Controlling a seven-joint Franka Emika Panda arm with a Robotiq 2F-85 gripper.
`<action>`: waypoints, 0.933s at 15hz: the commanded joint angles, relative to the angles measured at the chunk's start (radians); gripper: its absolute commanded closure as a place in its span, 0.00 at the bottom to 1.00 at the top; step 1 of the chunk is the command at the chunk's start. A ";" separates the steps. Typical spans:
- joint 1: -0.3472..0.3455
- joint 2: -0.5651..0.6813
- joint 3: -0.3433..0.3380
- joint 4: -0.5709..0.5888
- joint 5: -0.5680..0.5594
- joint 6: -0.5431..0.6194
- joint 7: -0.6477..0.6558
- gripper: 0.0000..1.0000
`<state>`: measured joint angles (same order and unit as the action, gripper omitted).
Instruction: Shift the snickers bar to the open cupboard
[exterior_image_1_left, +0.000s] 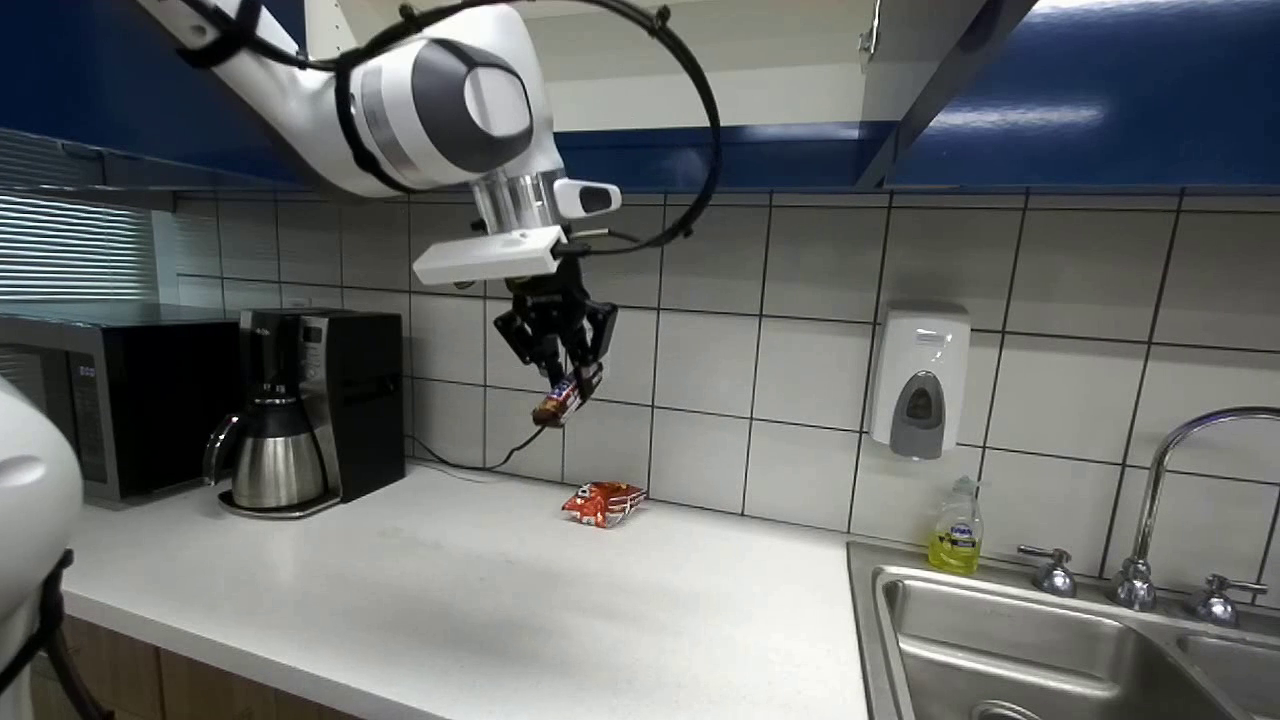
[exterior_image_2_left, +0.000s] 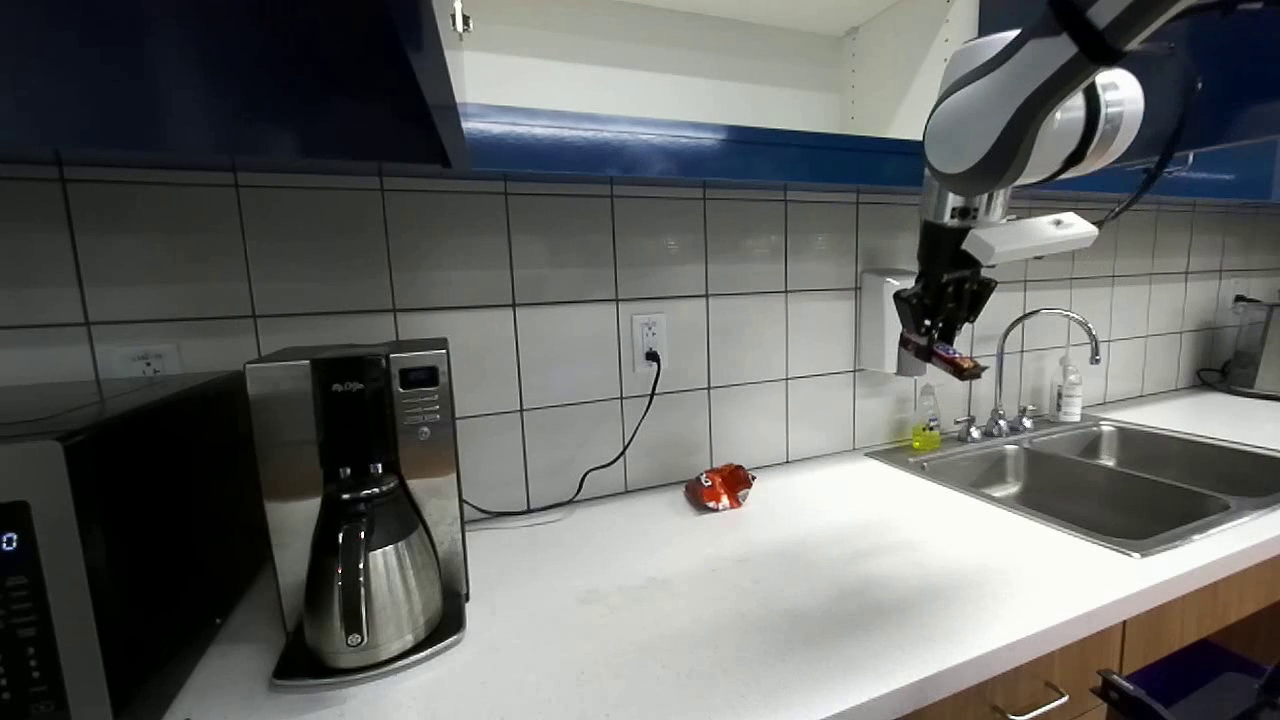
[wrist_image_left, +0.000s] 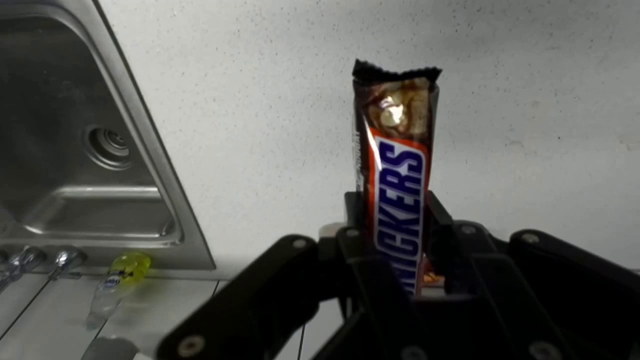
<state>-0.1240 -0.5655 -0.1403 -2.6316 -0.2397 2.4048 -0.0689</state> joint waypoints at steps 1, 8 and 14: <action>-0.008 -0.141 0.002 0.044 0.018 -0.095 -0.063 0.92; 0.036 -0.206 -0.006 0.222 0.046 -0.186 -0.132 0.92; 0.090 -0.159 0.008 0.387 0.072 -0.203 -0.128 0.92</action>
<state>-0.0561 -0.7668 -0.1412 -2.3451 -0.1996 2.2455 -0.1698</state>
